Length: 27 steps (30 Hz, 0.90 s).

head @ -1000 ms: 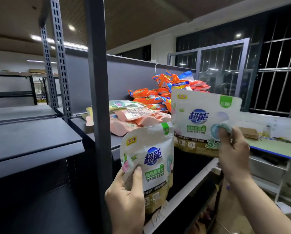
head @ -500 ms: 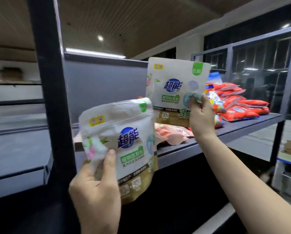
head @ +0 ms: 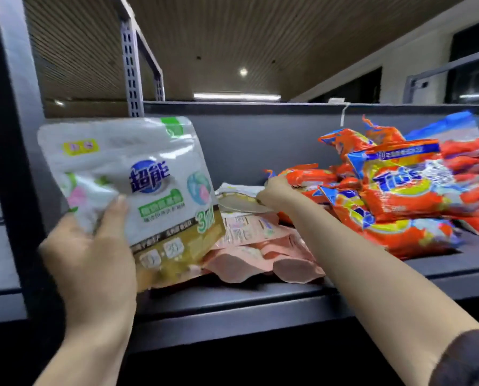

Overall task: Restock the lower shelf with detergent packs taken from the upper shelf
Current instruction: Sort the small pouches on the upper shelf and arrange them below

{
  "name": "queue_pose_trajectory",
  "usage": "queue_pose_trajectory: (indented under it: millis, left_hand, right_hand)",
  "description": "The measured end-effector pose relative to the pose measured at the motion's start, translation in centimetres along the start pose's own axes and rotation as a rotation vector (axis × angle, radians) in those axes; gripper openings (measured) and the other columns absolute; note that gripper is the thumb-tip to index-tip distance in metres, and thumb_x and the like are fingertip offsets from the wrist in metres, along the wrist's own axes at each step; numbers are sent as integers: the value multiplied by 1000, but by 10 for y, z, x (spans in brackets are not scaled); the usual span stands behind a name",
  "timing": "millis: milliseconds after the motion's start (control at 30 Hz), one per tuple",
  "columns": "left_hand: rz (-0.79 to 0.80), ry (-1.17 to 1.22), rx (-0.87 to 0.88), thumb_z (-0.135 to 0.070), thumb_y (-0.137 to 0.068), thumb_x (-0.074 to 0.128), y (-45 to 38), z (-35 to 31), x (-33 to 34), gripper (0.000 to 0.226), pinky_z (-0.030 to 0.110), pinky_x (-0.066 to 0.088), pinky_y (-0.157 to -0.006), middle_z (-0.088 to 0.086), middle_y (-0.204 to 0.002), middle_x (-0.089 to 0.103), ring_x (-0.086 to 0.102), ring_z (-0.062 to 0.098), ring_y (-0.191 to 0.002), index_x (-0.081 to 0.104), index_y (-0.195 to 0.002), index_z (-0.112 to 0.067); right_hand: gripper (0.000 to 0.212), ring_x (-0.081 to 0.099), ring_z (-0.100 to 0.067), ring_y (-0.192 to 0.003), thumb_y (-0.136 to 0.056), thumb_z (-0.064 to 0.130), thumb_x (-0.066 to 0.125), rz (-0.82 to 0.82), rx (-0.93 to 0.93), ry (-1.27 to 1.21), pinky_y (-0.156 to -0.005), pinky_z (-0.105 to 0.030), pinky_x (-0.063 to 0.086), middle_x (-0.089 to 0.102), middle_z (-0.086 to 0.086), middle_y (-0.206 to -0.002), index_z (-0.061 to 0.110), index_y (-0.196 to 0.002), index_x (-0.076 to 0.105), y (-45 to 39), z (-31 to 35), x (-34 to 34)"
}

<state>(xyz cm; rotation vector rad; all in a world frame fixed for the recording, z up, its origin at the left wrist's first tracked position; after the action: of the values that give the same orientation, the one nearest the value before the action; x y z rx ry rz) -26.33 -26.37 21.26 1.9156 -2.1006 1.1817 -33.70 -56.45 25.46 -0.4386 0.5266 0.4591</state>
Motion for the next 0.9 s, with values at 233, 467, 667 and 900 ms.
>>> queue_pose_trajectory:
  millis: [233,467,667,900]
  left_hand:
    - [-14,92,-150,-8,-75,60,-48,14,104,8,47,57,-79,11,-94,71,70,28,-88,65,-73,-13]
    - [183,-538,-429,-15,-96,44,-74,93,169,56,37,42,-103,16,-149,37,44,30,-131,26,-146,0]
    - [493,-1218,-323,-30,-91,47,-61,112,168,49,48,27,-113,19,-140,46,31,38,-137,44,-134,-6]
    - [498,-1190,-166,-30,-87,45,-49,87,152,36,52,37,-106,23,-116,60,51,39,-118,62,-103,-1]
  right_hand:
    - [33,55,-29,-111,-97,25,39,242,-208,414,-90,-33,43,59,-11,-121,7,-115,61,10,-13,-9]
    - [42,47,-24,-124,-97,31,44,288,-249,464,-98,-30,36,49,-6,-141,16,-136,51,18,-34,-18]
    - [42,45,-23,-126,-98,27,41,246,-295,418,-93,-28,35,46,-4,-143,23,-139,46,27,-35,-21]
    - [42,49,-22,-117,-94,26,45,202,-293,340,-85,-28,38,50,-5,-137,24,-136,50,34,-34,-24]
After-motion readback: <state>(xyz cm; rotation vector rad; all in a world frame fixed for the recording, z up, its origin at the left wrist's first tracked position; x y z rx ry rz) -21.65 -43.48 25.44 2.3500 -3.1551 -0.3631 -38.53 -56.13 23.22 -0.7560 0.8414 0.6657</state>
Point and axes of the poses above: each hand's wrist, its own y-axis away from the middle knuckle, its own x-axis out of the palm, z = x × y, the point moved 5 cm from there along -y, towards the middle knuckle
